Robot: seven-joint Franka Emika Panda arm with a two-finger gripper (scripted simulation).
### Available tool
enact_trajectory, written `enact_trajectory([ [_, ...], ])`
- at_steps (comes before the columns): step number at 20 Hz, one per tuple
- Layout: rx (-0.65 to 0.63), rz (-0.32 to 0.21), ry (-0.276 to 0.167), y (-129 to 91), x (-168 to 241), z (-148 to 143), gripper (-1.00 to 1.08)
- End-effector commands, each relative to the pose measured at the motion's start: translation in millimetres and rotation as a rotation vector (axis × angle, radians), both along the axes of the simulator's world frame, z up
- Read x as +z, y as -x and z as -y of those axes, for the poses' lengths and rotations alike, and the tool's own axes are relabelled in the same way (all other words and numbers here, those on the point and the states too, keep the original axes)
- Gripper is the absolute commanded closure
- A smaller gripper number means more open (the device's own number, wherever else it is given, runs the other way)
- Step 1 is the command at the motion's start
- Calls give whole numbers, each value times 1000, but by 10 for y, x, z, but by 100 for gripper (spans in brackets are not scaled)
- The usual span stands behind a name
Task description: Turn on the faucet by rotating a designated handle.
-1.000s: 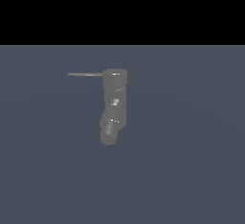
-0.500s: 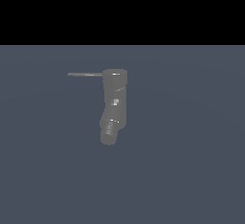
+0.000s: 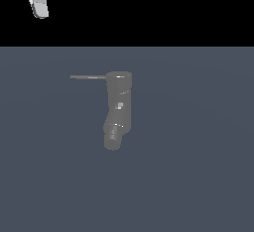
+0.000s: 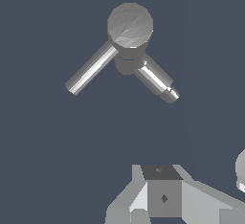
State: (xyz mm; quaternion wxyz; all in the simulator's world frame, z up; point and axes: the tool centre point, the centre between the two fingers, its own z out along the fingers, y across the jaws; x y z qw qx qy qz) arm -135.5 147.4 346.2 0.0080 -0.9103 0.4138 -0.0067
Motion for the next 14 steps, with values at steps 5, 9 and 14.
enact_trajectory([
  [5, -128, -3, -4, -279, -238, -113, 108],
  [9, -202, -5, -5, -449, -377, -159, 108],
  [14, -293, -7, -6, -659, -547, -195, 108],
])
